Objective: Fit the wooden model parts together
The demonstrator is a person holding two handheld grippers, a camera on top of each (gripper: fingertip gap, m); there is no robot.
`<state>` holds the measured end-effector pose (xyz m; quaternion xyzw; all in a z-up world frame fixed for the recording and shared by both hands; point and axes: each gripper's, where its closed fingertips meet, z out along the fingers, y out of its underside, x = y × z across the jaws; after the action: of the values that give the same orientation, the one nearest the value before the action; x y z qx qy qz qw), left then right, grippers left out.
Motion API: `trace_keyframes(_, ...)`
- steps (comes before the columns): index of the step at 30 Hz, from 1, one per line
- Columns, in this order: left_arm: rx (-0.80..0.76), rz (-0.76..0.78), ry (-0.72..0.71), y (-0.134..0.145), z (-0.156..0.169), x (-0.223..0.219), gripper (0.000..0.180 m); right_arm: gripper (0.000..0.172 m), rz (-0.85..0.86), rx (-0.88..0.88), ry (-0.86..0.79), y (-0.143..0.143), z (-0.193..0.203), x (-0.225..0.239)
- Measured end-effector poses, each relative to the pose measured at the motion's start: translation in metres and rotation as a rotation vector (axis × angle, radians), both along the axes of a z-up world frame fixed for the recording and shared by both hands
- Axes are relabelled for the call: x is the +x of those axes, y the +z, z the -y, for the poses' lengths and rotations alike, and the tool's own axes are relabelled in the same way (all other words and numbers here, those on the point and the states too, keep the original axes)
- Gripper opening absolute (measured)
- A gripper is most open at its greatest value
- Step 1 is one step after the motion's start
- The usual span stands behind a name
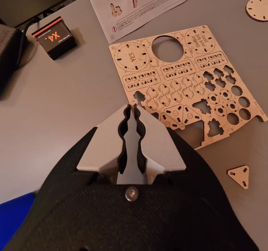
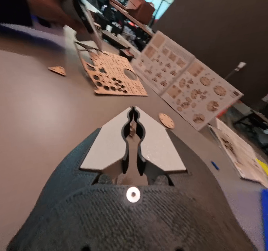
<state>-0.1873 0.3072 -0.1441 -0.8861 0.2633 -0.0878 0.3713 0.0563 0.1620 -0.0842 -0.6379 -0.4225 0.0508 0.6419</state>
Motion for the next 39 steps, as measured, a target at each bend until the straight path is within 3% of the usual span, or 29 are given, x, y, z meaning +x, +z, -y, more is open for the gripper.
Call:
trace_keyframes(3,-0.014,0.002,-0.003,-0.002,0.001,0.000,0.003,0.000,0.141,0.006,0.105,-0.006,0.006,-0.050)
trace_keyframes(6,-0.010,0.019,-0.008,0.000,0.001,0.000,0.003,0.001,0.341,0.133,0.134,-0.009,-0.004,-0.093)
trace_keyframes(9,-0.006,0.049,-0.017,0.005,0.003,0.001,0.003,0.024,0.507,0.157,0.189,-0.025,-0.012,-0.133)
trace_keyframes(13,-0.006,0.093,-0.024,0.012,0.005,0.003,0.003,0.046,0.759,0.156,0.109,-0.046,-0.043,-0.149)
trace_keyframes(15,-0.005,0.107,-0.029,0.014,0.006,0.004,0.003,0.045,0.803,0.113,0.095,-0.058,-0.056,-0.151)
trace_keyframes(19,0.003,0.116,-0.026,0.016,0.004,0.002,0.004,0.009,0.833,0.181,0.067,-0.065,-0.073,-0.153)
trace_keyframes(20,0.002,0.147,-0.020,0.017,0.003,0.003,0.004,0.007,0.843,0.232,0.045,-0.062,-0.075,-0.152)
trace_keyframes(21,-0.003,0.196,-0.008,0.019,0.002,0.004,0.003,0.006,0.858,0.294,0.032,-0.058,-0.077,-0.152)
trace_keyframes(23,-0.025,0.345,0.002,0.025,0.001,0.010,0.021,0.001,0.856,0.423,-0.013,-0.041,-0.079,-0.150)
trace_keyframes(29,-0.191,0.952,-0.005,0.050,0.003,0.027,0.069,0.004,0.731,0.484,-0.088,-0.006,-0.085,-0.136)
trace_keyframes(32,-0.288,1.211,-0.025,0.061,0.005,0.030,0.083,0.005,0.689,0.574,-0.112,0.013,-0.079,-0.134)
trace_keyframes(37,-0.446,1.519,-0.239,0.084,0.025,0.049,0.096,0.004,0.655,0.739,-0.125,0.035,-0.062,-0.140)
trace_keyframes(39,-0.493,1.651,-0.313,0.095,0.031,0.048,0.081,0.004,0.695,0.800,-0.096,0.032,-0.057,-0.146)
